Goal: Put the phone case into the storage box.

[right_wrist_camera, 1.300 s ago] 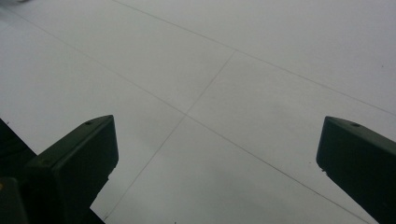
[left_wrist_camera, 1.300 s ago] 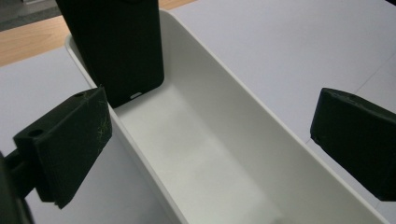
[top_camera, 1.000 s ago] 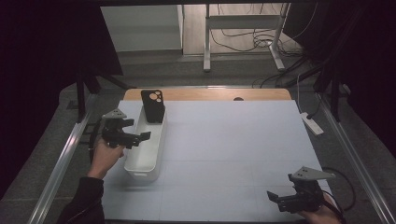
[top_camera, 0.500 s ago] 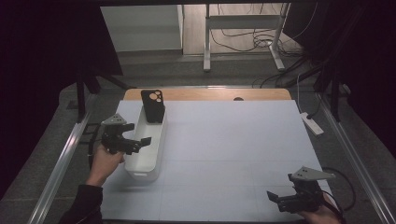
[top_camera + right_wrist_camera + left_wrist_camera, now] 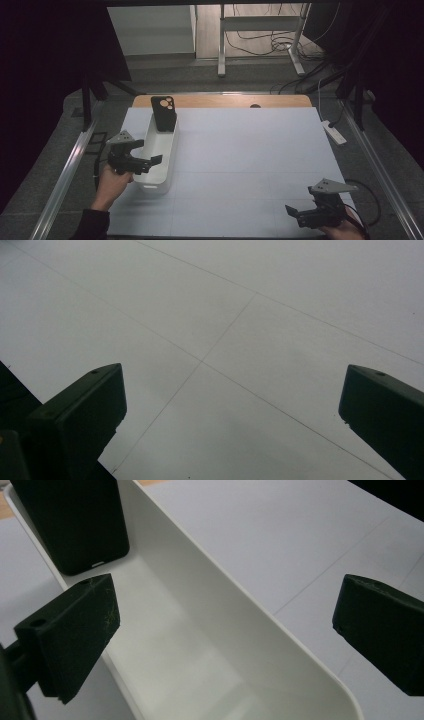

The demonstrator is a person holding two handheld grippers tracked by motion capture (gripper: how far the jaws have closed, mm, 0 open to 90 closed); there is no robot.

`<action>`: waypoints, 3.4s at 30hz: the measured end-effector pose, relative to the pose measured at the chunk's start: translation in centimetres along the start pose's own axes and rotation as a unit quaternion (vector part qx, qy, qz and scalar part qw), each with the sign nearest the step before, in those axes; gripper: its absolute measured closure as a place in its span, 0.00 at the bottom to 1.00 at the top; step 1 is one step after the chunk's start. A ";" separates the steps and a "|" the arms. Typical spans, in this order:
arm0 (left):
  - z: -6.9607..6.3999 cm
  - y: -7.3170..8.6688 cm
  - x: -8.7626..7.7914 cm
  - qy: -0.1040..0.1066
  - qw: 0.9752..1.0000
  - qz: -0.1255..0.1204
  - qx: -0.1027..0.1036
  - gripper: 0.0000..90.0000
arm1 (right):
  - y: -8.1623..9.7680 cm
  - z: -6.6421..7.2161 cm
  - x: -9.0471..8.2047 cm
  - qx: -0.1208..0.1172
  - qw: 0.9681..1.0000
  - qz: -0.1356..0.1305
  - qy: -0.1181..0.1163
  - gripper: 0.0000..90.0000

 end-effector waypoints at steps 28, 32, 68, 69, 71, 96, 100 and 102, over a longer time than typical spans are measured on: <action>-3.2 2.6 -2.4 -0.015 1.000 0.000 0.017 0.00 | 0.0 0.1 0.0 -0.001 1.000 0.000 -0.003 0.00; -3.7 2.8 -2.6 -0.019 1.000 0.000 0.022 0.00 | 0.0 0.1 0.0 -0.001 1.000 0.000 -0.003 0.00; -5.2 7.4 -6.4 -0.063 0.998 0.004 0.015 0.00 | 0.0 0.1 0.0 -0.002 1.000 -0.001 0.000 0.00; -5.2 7.6 -6.5 -0.066 0.998 0.005 0.016 0.00 | 0.0 0.0 0.0 -0.001 1.000 -0.002 0.000 0.00; -5.2 7.8 -6.6 -0.068 0.998 0.007 0.017 0.00 | 0.0 0.0 0.0 -0.001 1.000 -0.001 0.000 0.00; -5.1 11.1 -7.5 -0.107 0.993 0.050 0.019 0.00 | 0.0 0.0 0.0 0.000 1.000 -0.001 0.002 0.00; -5.2 11.2 -7.5 -0.110 0.992 0.052 0.017 0.00 | 0.0 0.0 0.0 0.000 1.000 -0.001 0.002 0.00; -5.2 11.3 -7.5 -0.110 0.992 0.054 0.018 0.00 | 0.0 0.0 0.0 0.000 1.000 -0.001 0.002 0.00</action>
Point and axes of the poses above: each handheld gripper's, and its own axes: x roughly forward along the jaws, y roughly out of its underside, z roughly to its left, the point moved 10 cm from there along x, roughly forward along the jaws, and after that the axes turned 6 degrees about -z, right-handed, at the moved point
